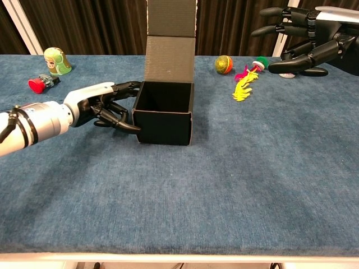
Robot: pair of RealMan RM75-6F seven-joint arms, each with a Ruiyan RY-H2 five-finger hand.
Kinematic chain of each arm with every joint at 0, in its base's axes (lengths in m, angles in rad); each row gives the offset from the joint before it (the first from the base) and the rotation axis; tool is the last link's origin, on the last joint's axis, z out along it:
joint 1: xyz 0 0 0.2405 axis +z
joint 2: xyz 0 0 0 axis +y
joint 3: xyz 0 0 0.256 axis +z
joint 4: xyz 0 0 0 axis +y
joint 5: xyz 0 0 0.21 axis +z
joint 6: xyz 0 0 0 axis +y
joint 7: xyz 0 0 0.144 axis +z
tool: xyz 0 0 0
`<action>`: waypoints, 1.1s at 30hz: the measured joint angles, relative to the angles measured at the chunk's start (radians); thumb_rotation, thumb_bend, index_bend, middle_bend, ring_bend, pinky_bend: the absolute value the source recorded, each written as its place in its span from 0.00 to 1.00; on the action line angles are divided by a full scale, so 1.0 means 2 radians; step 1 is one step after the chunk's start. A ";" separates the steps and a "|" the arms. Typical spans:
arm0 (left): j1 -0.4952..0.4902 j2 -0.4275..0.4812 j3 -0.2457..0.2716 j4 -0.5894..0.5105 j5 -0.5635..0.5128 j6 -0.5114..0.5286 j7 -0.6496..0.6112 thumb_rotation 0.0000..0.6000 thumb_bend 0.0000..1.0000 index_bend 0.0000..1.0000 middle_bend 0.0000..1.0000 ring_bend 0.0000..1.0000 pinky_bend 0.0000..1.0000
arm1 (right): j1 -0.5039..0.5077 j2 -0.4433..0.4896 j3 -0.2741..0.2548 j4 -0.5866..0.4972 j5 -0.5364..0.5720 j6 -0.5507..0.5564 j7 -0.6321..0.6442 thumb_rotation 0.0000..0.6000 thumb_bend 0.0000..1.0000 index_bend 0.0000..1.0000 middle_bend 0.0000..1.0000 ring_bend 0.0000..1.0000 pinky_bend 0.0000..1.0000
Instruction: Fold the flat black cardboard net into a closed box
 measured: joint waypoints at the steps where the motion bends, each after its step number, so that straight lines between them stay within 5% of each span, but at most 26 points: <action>1: -0.001 -0.003 -0.001 0.002 -0.001 0.000 -0.004 1.00 0.03 0.22 0.20 0.69 0.98 | 0.000 -0.001 0.000 0.001 0.000 0.000 0.000 1.00 0.05 0.00 0.15 0.69 1.00; 5: -0.002 -0.016 -0.011 0.008 -0.011 0.002 -0.017 1.00 0.03 0.48 0.41 0.71 0.98 | 0.001 -0.007 0.000 0.010 0.005 -0.008 0.002 1.00 0.06 0.00 0.16 0.69 1.00; 8: -0.001 -0.024 -0.020 0.009 -0.020 0.007 -0.019 1.00 0.04 0.56 0.51 0.73 0.99 | 0.005 -0.010 0.000 0.021 0.016 -0.025 0.001 1.00 0.06 0.00 0.18 0.70 1.00; 16: 0.018 0.008 -0.017 -0.045 -0.011 0.051 -0.001 1.00 0.04 0.57 0.52 0.73 0.99 | 0.040 -0.016 0.017 0.053 0.091 -0.129 -0.008 1.00 0.06 0.04 0.18 0.70 1.00; 25: 0.037 0.068 -0.004 -0.151 0.008 0.088 0.049 1.00 0.04 0.56 0.52 0.73 0.99 | 0.123 -0.062 0.092 0.118 0.200 -0.217 -0.026 1.00 0.05 0.04 0.20 0.71 1.00; 33: 0.029 0.076 -0.006 -0.168 0.005 0.076 0.092 1.00 0.04 0.56 0.51 0.73 0.99 | 0.198 -0.107 0.145 0.125 0.310 -0.244 -0.077 1.00 0.06 0.07 0.26 0.73 1.00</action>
